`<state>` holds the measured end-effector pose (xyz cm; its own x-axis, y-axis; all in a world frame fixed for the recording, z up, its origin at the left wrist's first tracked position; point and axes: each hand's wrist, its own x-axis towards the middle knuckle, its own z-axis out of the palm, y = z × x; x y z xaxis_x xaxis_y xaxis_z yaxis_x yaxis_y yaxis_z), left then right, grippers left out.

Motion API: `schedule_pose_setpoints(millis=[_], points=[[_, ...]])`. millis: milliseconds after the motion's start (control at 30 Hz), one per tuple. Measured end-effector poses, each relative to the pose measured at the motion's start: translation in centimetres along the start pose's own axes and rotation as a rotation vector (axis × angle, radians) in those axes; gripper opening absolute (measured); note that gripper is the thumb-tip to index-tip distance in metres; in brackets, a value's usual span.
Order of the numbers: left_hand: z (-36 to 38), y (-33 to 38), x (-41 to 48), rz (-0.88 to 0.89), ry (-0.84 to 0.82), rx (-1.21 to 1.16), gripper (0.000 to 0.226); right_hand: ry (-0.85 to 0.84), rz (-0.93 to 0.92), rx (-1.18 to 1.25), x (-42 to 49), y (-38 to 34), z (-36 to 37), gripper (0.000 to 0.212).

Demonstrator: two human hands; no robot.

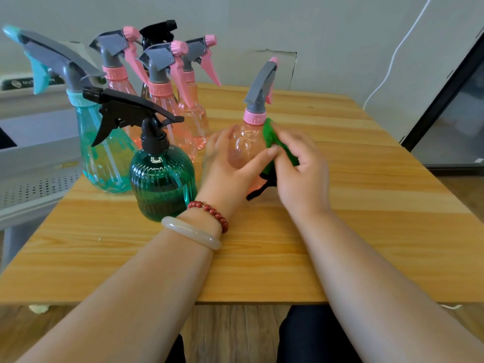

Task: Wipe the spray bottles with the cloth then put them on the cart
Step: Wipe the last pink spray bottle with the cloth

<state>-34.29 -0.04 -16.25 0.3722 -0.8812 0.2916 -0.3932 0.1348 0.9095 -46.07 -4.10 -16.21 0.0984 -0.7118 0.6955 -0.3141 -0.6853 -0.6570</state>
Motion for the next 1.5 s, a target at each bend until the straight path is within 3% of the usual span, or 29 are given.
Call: schedule_pose_setpoints(millis=[67,233,333,400,467,533,700,767,900,967,1100,1167,1233,1333,1500], points=[[-0.1,-0.2,0.2,0.007,0.042,0.025,0.076,-0.022,0.050,0.011,0.0,0.0,0.1,0.036],[-0.3,-0.2,0.2,-0.027,0.070,-0.090,0.068,-0.158,0.409,-0.105,0.6,0.8,-0.5,0.029],[0.1,-0.2,-0.1,-0.028,0.041,-0.122,0.060,0.050,0.253,0.006,0.5,0.1,-0.7,0.030],[0.2,-0.3,0.0,-0.026,0.016,-0.157,0.057,0.029,0.069,0.029,0.2,-0.1,-0.4,0.034],[0.3,-0.3,0.1,-0.024,0.004,-0.188,0.055,-0.043,-0.003,0.035,0.0,-0.2,0.1,0.037],[0.4,-0.3,0.0,-0.013,-0.001,-0.183,0.054,-0.053,0.051,0.057,0.2,-0.2,0.0,0.038],[0.2,-0.2,0.0,0.001,0.009,-0.156,0.054,-0.152,0.493,-0.037,0.7,0.8,-0.6,0.034],[0.1,0.0,-0.1,-0.003,0.006,-0.119,0.055,-0.055,0.433,-0.015,0.6,0.5,-0.7,0.033],[0.2,0.1,-0.1,0.013,-0.020,-0.120,0.053,-0.005,0.048,0.041,0.1,-0.2,-0.2,0.036],[0.1,0.0,0.0,0.020,-0.016,-0.109,0.056,-0.027,0.139,0.069,0.3,-0.1,-0.2,0.035],[0.0,-0.1,-0.1,0.005,-0.031,-0.169,0.060,-0.139,0.498,-0.005,0.9,1.2,-0.7,0.035],[0.1,0.2,-0.3,0.005,-0.039,-0.194,0.059,-0.088,0.485,0.014,0.9,1.2,-0.9,0.035],[0.2,0.4,-0.5,0.012,-0.043,-0.231,0.056,0.012,0.333,0.126,0.7,0.6,-1.1,0.035],[0.2,0.3,-0.4,0.006,-0.055,-0.254,0.049,-0.014,0.142,0.136,0.4,0.0,-0.7,0.036],[0.0,0.8,-0.6,0.001,-0.078,-0.275,0.041,-0.152,0.440,-0.013,1.0,0.7,-1.0,0.038]])
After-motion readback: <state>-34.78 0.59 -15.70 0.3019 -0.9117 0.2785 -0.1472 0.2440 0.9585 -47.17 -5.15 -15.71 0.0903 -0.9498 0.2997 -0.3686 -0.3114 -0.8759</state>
